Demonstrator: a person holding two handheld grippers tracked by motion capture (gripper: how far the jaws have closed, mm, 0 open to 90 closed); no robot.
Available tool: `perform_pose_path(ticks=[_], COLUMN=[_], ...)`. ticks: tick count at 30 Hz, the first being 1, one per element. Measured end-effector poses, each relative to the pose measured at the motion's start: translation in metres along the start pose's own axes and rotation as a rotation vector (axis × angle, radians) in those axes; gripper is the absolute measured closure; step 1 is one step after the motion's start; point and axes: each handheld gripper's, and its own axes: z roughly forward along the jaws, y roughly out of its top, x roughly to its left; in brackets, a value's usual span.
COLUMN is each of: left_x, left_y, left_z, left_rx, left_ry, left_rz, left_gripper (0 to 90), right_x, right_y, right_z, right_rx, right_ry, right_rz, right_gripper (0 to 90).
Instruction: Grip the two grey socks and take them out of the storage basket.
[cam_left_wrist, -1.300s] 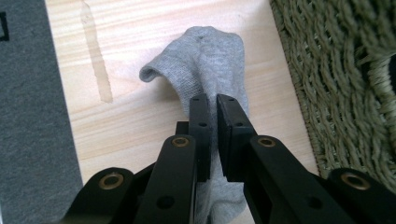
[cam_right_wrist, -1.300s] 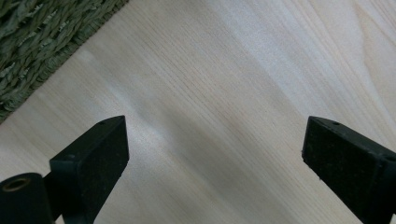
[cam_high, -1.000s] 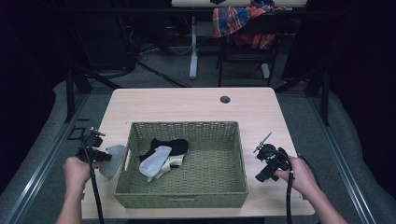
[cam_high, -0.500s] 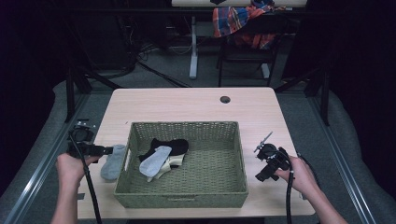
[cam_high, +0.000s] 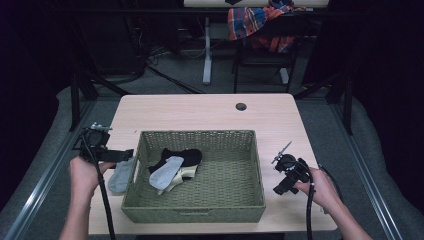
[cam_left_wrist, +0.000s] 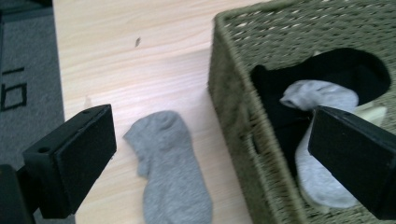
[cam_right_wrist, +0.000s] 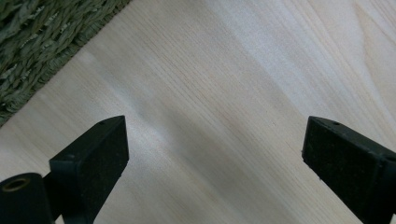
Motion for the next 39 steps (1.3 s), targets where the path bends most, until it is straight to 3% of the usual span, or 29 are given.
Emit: perform_pose_path(ticks=[16,25,27,29,36,39], left_x=[-0.039,-0.060,-0.065,-0.069,-0.081,-0.085], left_y=[0.016,0.022,0.023,0.024,0.024,0.023], left_z=[0.009,0.023,0.027,0.032,0.051,0.059], left_rx=[-0.004,0.011,0.021,0.031,0.085,0.111], left_ry=[-0.053,-0.068,-0.073,-0.077,-0.087,-0.098], left_rz=[0.104,0.143,0.150,0.162,0.202,0.214], left_gripper=[0.2,0.1,0.1,0.1,0.4,5.1], right_x=[0.000,0.000,0.001,0.000,0.000,0.000], right_y=[-0.003,-0.005,-0.007,-0.006,-0.008,-0.007], right_z=[0.000,-0.001,0.001,0.000,-0.001,-0.001], right_rx=[0.002,0.007,-0.023,0.002,-0.003,0.006], right_ry=[-0.002,-0.006,0.003,-0.002,-0.001,-0.004], right_rz=[0.003,0.006,0.030,0.014,0.018,0.014], right_gripper=[6.8,6.8,6.8,6.8,6.8,6.8])
